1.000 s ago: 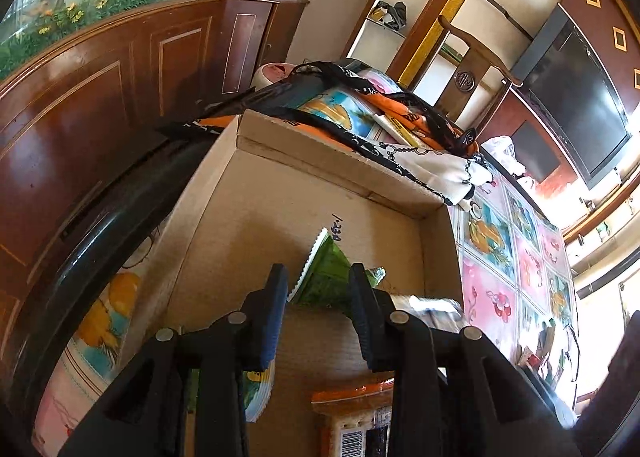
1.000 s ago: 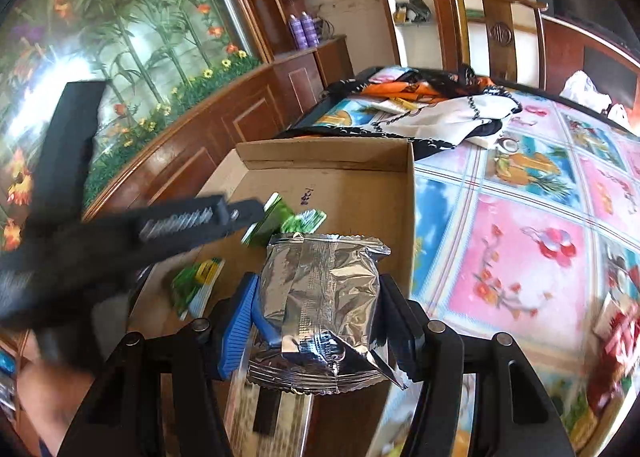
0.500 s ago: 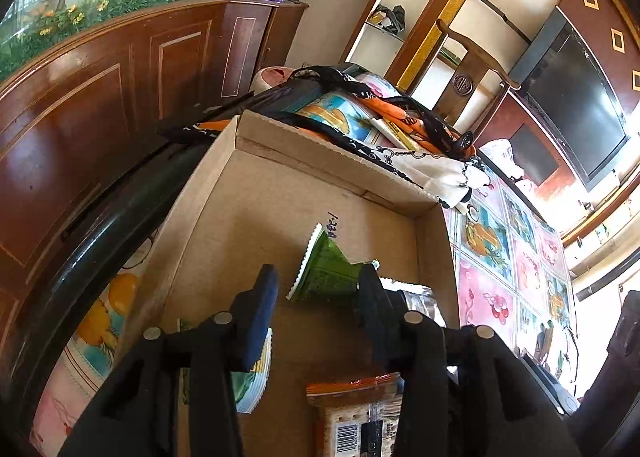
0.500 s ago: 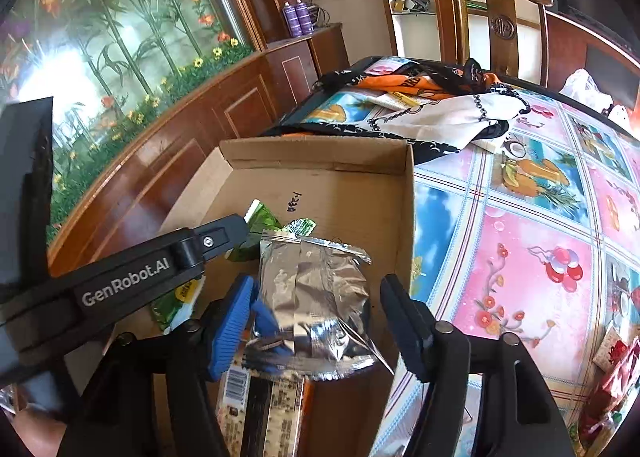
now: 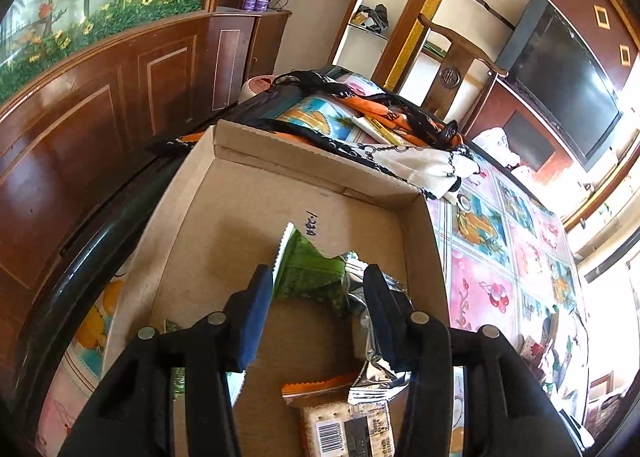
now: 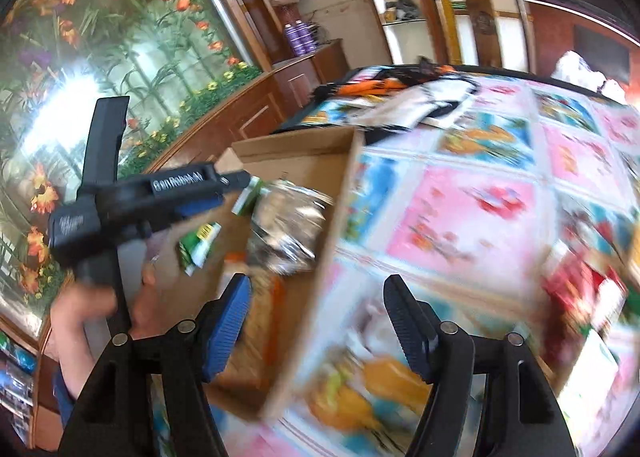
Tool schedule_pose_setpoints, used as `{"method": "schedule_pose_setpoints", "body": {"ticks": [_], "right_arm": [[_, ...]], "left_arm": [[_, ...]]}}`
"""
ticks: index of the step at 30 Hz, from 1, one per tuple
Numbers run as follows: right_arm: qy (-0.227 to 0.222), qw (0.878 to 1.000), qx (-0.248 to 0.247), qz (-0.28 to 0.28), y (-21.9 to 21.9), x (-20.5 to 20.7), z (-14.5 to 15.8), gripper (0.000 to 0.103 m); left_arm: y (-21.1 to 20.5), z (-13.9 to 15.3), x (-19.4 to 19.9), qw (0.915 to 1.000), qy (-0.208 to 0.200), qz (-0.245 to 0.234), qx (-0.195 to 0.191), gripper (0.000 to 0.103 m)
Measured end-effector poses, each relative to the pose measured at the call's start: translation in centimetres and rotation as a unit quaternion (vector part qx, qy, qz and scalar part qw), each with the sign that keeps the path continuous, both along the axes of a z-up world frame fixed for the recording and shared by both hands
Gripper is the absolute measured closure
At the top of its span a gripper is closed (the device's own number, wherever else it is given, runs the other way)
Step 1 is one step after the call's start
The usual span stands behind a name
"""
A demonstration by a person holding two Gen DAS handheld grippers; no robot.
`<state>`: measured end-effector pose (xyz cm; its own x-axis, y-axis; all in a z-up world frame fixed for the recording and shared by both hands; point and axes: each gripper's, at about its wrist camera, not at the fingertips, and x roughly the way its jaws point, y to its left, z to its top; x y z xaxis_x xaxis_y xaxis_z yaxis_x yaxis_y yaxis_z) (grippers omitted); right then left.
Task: Organize snacks
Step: 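Release the green bag with the left tool while the right drops the silver bag, then grasp the WEIDAN cracker pack with the left tool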
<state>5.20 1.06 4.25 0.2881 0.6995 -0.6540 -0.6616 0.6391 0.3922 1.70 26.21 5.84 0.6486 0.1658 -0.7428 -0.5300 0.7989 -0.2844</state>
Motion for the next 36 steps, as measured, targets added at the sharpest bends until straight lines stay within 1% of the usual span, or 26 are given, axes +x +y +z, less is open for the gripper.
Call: {"method": "schedule_pose_setpoints", "body": {"ticks": [3, 6, 8, 11, 14, 15, 17, 19, 20, 21, 23, 24, 25, 27, 29, 30, 33, 36], "right_arm": [[0.013, 1.000, 0.009, -0.015, -3.5, 0.3, -0.5, 0.030], [0.025, 0.998, 0.033, -0.039, -7.2, 1.1, -0.3, 0.030], [0.025, 0.997, 0.045, -0.060, -9.3, 1.7, 0.1, 0.030], [0.020, 0.994, 0.049, -0.100, -12.2, 2.7, 0.6, 0.030], [0.037, 0.989, 0.053, -0.134, -14.6, 3.8, 0.5, 0.030], [0.042, 0.987, 0.055, -0.142, -15.2, 4.1, 0.4, 0.030], [0.056, 0.984, 0.054, -0.163, -16.3, 4.7, 0.2, 0.030], [0.073, 0.981, 0.053, -0.172, -17.3, 5.2, -0.3, 0.030], [0.085, 0.979, 0.055, -0.177, -17.7, 5.4, -0.6, 0.030], [0.092, 0.978, 0.057, -0.179, -18.1, 5.6, -0.8, 0.030], [0.101, 0.975, 0.059, -0.186, -18.9, 5.8, -1.0, 0.030], [0.101, 0.974, 0.058, -0.192, -19.2, 5.8, -1.1, 0.030], [0.101, 0.973, 0.058, -0.199, -19.6, 5.8, -1.0, 0.030], [0.101, 0.972, 0.060, -0.205, -20.0, 5.9, -0.9, 0.030], [0.103, 0.969, 0.063, -0.214, -20.4, 5.9, -0.9, 0.030], [0.104, 0.969, 0.064, -0.216, -20.6, 6.0, -0.9, 0.030], [0.109, 0.965, 0.071, -0.228, -21.2, 6.1, -1.0, 0.030], [0.116, 0.963, 0.080, -0.231, -21.6, 6.1, -1.0, 0.030]], "left_arm": [[-0.5, -0.1, 0.3, 0.9999, 0.006, -0.006, 0.008, 0.055], [-0.7, -0.1, 0.4, 0.9999, 0.005, -0.007, 0.012, 0.053], [-0.8, 0.0, 0.4, 0.9999, 0.004, -0.008, 0.014, 0.053], [-1.4, 0.4, 0.3, 0.9996, -0.006, -0.012, 0.023, 0.053], [-2.9, 1.3, 0.3, 0.9986, -0.024, -0.028, 0.037, 0.053], [-3.4, 1.5, 0.2, 0.9982, -0.030, -0.035, 0.040, 0.053], [-5.1, 2.0, 0.4, 0.9965, -0.035, -0.065, 0.040, 0.050], [-7.9, 2.4, 0.8, 0.9926, -0.035, -0.109, 0.041, 0.048], [-9.1, 2.5, 0.9, 0.9901, -0.034, -0.131, 0.037, 0.045], [-11.2, 2.5, 1.0, 0.9844, -0.035, -0.171, 0.025, 0.043], [-14.5, 2.5, 1.2, 0.9726, -0.038, -0.229, 0.011, 0.041], [-16.9, 2.4, 1.3, 0.9625, -0.036, -0.269, 0.001, 0.038], [-18.5, 2.3, 1.3, 0.9559, -0.033, -0.292, 0.000, 0.038], [-22.8, 2.0, 1.2, 0.9387, -0.023, -0.344, 0.012, 0.036], [-25.8, 1.5, 1.0, 0.9288, -0.013, -0.368, 0.042, 0.035], [-27.5, 1.1, 1.0, 0.9237, -0.002, -0.377, 0.067, 0.031], [-30.1, -0.4, 1.6, 0.9195, 0.029, -0.374, 0.116, 0.030], [-31.3, -2.0, 2.1, 0.9186, 0.051, -0.359, 0.157, 0.031]]}}
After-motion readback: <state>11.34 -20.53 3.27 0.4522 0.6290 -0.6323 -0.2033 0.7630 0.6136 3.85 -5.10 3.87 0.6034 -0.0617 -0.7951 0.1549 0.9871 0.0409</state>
